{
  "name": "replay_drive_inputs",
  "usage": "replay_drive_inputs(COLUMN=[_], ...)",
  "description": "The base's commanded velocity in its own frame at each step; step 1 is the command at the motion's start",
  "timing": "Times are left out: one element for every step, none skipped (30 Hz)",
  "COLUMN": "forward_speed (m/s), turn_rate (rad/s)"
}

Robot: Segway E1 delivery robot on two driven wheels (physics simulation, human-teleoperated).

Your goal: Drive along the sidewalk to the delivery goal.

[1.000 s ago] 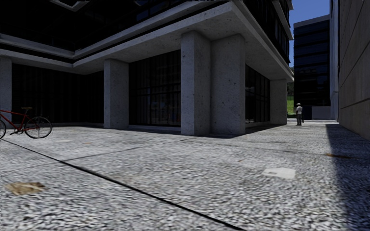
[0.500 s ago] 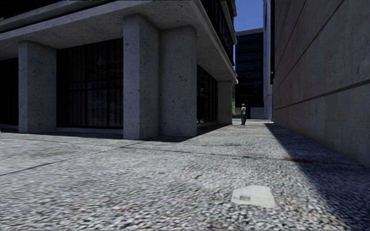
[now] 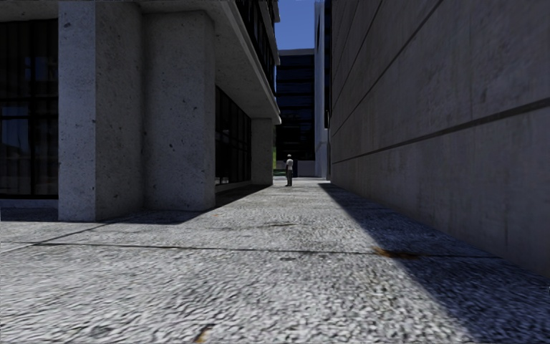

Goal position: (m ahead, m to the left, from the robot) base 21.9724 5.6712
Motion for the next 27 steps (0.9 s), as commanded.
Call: replay_drive_inputs(forward_speed=[2.0,2.0,2.0,2.0,2.0,2.0,2.0,2.0,2.0,2.0,2.0,2.0,2.0,2.0,2.0,2.0,2.0,2.0,2.0,2.0,2.0,2.0,2.0,2.0,2.0,2.0,2.0], turn_rate=[-0.63,-0.63,-0.63,-0.63,-0.61,-0.61,-0.5,-0.41,-0.37,-0.37,-0.33,-0.31,-0.31,-0.15,0.0,0.0,0.0,0.0,0.0,0.0,0.0,0.0,0.0,0.0,0.0,0.0,0.0])
